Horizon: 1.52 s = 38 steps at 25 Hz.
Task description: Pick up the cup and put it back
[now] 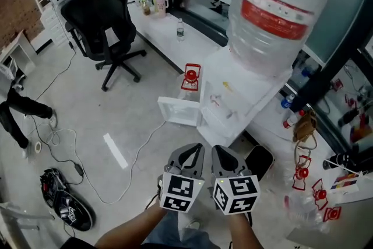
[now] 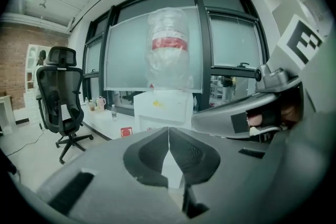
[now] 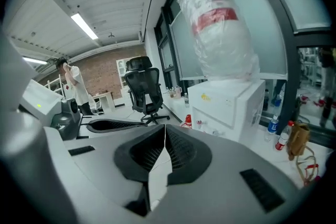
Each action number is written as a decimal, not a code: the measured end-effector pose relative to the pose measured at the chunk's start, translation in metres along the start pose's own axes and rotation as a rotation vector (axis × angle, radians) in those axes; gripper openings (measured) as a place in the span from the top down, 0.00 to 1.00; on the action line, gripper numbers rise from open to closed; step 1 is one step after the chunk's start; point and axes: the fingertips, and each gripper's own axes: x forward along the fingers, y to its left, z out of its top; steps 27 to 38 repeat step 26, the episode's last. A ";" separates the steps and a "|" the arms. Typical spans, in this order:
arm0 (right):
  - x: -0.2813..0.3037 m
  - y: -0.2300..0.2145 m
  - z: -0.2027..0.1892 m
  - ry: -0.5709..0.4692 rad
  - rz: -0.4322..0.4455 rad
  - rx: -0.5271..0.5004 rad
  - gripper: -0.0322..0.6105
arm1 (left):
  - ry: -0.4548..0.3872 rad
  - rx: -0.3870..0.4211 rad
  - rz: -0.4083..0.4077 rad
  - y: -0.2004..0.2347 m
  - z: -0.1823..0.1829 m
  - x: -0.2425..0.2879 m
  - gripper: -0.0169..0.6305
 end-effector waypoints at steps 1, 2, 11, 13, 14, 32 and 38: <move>-0.011 0.006 0.002 -0.002 0.005 -0.003 0.92 | 0.000 -0.006 0.008 -0.006 0.004 -0.010 0.95; -0.021 0.011 0.004 -0.004 0.011 -0.005 0.92 | 0.001 -0.013 0.016 -0.012 0.009 -0.020 0.95; -0.087 0.039 0.008 -0.030 0.029 0.018 0.92 | 0.019 -0.029 0.045 -0.046 0.025 -0.079 0.95; -0.092 0.041 0.009 -0.035 0.027 0.007 0.92 | 0.015 -0.027 0.048 -0.049 0.026 -0.084 0.95; -0.095 0.041 0.009 -0.038 0.026 0.004 0.92 | 0.013 -0.025 0.047 -0.051 0.027 -0.086 0.95; -0.118 0.041 0.007 -0.041 0.018 -0.009 0.92 | 0.004 -0.017 0.036 -0.072 0.032 -0.095 0.95; -0.118 0.041 0.007 -0.041 0.018 -0.009 0.92 | 0.004 -0.017 0.036 -0.072 0.032 -0.095 0.95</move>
